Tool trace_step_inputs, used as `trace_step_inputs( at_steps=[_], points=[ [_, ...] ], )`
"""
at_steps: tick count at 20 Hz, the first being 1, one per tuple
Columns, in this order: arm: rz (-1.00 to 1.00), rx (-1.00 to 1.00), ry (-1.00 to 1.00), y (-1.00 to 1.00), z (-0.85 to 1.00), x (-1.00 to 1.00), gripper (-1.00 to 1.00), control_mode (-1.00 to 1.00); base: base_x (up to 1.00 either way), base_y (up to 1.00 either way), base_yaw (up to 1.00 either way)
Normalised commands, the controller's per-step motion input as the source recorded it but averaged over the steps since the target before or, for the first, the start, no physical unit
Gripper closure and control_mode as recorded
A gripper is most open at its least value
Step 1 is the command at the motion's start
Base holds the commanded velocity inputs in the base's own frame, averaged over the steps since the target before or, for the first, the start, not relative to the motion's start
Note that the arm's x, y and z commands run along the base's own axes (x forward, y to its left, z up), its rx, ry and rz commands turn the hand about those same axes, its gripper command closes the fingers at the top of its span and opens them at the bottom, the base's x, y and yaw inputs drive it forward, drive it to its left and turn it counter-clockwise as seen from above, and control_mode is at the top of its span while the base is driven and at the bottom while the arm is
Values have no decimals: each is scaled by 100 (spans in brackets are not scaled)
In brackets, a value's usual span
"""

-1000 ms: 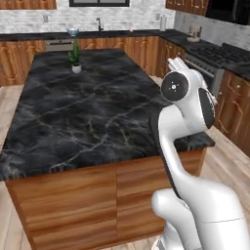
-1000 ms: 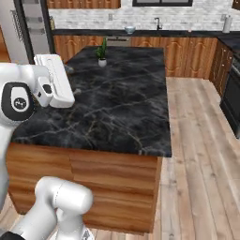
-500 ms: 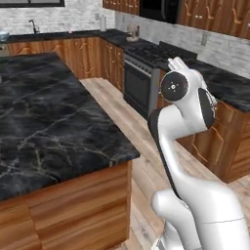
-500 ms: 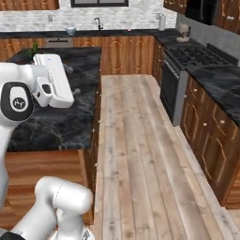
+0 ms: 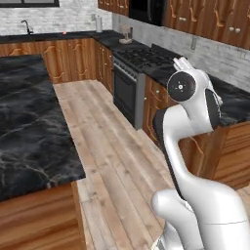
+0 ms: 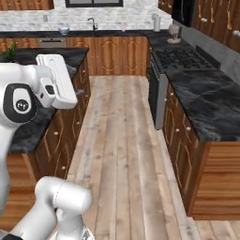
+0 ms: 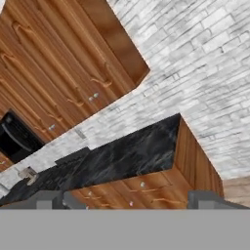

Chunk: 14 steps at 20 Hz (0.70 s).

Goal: Move the cup from next to the sink to the open cabinet. Then, move the bowl with the fish to the fridge to clear the area for faucet cleaning.

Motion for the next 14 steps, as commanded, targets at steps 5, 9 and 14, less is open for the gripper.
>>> trace_step_inputs(
  at_steps=[5,9,14],
  points=[
    [0,0,0,0,0,0,-100,100,100,-53,14],
    [0,0,0,0,0,0,-100,100,100,2,14],
    [0,0,0,0,0,0,-100,100,100,3,20]
  ],
)
